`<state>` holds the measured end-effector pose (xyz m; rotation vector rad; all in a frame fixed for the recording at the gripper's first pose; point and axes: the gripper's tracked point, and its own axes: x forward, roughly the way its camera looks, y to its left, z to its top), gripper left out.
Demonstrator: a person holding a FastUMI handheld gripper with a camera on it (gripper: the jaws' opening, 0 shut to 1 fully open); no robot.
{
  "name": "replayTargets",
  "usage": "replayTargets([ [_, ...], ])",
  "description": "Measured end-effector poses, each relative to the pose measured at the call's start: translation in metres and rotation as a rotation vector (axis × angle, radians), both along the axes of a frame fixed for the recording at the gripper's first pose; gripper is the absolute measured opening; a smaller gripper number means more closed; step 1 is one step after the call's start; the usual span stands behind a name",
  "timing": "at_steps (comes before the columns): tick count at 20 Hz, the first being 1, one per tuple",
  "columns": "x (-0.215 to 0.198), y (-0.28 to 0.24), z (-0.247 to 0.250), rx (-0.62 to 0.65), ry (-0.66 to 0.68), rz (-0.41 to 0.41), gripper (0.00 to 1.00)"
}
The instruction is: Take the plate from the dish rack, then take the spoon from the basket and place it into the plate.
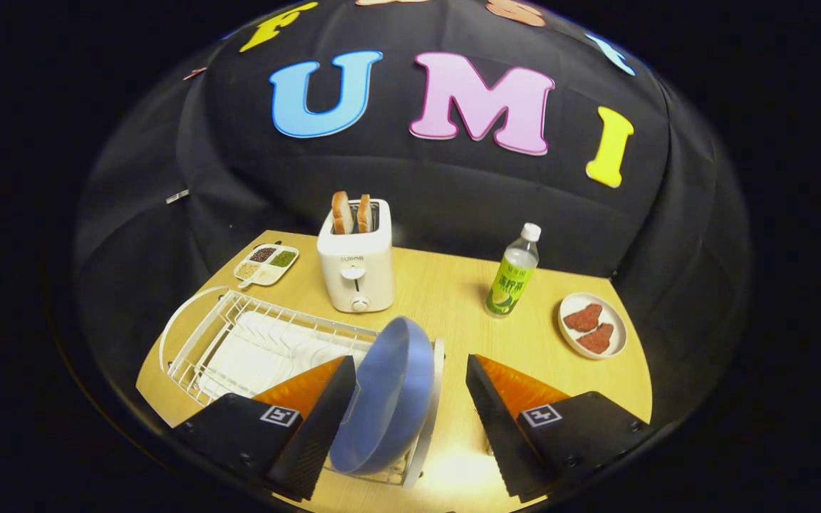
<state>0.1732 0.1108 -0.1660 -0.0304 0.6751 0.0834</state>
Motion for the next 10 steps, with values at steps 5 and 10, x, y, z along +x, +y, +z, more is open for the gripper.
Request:
replayTargets([
  [5,0.01,-0.004,-0.022,0.064,0.09,-0.079,0.71],
  [10,0.007,0.015,-0.039,0.088,0.154,-0.036,0.41],
])
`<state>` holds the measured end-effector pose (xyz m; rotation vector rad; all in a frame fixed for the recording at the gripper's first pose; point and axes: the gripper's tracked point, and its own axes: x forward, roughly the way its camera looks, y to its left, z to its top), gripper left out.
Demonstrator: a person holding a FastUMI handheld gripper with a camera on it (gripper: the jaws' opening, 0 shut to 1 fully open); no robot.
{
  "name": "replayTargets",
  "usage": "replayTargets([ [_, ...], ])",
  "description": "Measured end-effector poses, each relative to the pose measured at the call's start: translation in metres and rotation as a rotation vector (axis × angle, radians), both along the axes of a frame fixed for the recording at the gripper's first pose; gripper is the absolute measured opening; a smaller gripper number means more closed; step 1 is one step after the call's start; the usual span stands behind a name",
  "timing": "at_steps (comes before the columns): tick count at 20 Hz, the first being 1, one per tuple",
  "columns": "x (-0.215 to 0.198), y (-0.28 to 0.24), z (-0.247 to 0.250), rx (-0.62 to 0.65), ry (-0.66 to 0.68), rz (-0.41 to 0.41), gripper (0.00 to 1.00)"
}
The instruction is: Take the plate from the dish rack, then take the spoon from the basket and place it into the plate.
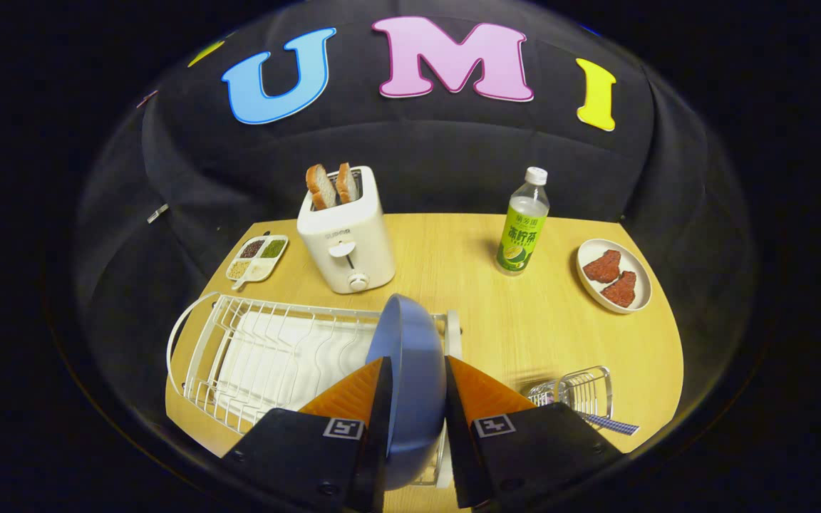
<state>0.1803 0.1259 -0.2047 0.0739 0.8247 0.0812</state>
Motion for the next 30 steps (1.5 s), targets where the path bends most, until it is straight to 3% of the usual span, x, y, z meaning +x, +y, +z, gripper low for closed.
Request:
replayTargets([
  [7,0.0,-0.003,0.011,-0.046,-0.016,-0.068,0.33],
  [14,0.004,-0.012,0.032,-0.112,-0.067,-0.125,0.33],
  [25,0.001,-0.016,0.037,-0.169,-0.11,-0.171,0.31],
  [30,-0.003,-0.009,0.045,-0.255,-0.147,-0.161,0.31],
])
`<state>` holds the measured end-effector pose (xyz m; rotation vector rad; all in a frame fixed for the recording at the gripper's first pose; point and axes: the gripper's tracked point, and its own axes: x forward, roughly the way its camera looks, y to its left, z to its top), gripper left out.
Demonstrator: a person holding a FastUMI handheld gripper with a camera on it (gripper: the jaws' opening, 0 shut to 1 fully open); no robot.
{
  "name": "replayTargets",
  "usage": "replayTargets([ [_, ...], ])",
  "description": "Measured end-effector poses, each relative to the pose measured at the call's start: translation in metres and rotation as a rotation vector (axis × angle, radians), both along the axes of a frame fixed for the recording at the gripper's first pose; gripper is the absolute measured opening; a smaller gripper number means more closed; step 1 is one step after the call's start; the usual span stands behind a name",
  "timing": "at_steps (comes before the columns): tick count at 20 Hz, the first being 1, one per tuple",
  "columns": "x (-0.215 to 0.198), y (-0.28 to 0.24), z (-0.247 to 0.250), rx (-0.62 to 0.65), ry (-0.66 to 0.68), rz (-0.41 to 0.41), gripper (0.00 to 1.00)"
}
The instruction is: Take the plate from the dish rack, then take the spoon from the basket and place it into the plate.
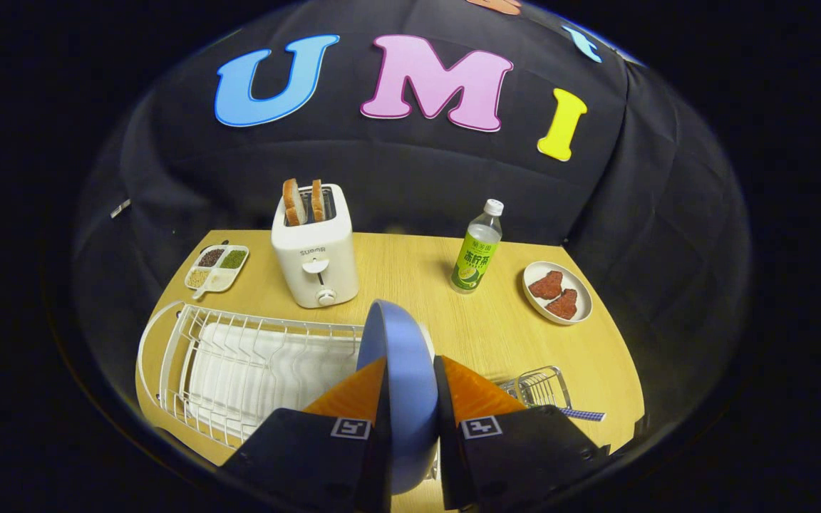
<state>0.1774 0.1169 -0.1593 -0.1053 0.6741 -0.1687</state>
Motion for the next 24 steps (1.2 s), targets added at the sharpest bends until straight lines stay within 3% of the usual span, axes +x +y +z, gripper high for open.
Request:
replayTargets([
  [7,0.0,-0.016,0.009,-0.048,-0.02,0.007,0.28],
  [13,-0.013,-0.039,-0.004,0.096,0.018,-0.009,0.24],
  [17,-0.034,-0.043,0.014,0.224,-0.006,0.057,0.24],
  [22,-0.078,-0.07,0.038,0.321,-0.039,0.122,0.24],
  [24,-0.104,-0.095,0.041,0.308,-0.069,0.102,0.23],
])
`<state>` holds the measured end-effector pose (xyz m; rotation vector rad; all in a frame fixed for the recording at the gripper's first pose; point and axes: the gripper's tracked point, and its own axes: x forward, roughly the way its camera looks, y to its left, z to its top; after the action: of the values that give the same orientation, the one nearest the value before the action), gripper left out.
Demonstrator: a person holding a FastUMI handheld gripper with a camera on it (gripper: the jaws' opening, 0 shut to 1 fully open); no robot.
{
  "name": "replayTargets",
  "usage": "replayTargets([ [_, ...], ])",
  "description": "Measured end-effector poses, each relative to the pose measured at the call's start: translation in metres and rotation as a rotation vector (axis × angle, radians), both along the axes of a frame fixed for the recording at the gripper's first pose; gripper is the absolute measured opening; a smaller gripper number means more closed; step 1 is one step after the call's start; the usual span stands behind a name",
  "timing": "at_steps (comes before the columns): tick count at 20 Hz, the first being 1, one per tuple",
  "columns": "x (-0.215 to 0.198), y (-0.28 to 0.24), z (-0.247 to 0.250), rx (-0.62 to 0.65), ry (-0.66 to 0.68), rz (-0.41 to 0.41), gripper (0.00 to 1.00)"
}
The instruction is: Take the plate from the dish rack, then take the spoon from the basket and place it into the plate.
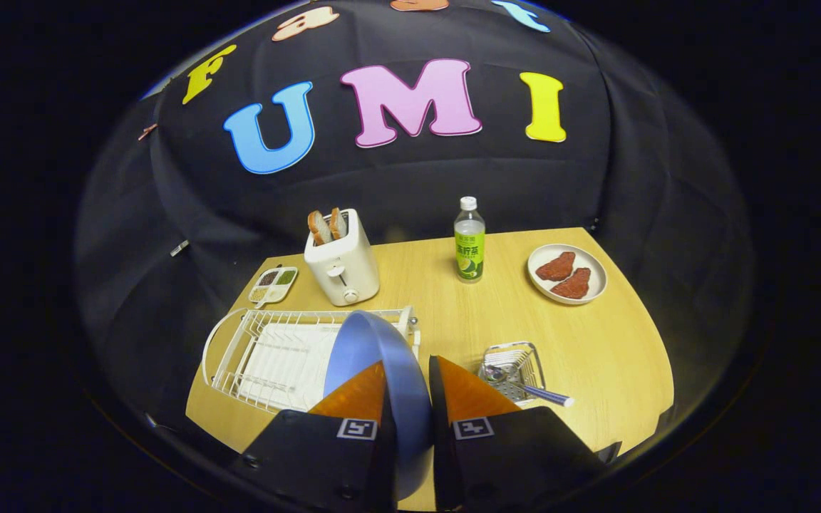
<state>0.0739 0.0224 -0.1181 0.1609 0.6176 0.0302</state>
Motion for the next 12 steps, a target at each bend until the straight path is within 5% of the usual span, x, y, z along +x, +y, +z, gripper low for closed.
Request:
replayTargets([
  [6,-0.088,-0.037,-0.038,0.157,0.094,0.001,0.23],
  [12,-0.107,-0.098,-0.086,0.208,0.18,0.012,0.24],
])
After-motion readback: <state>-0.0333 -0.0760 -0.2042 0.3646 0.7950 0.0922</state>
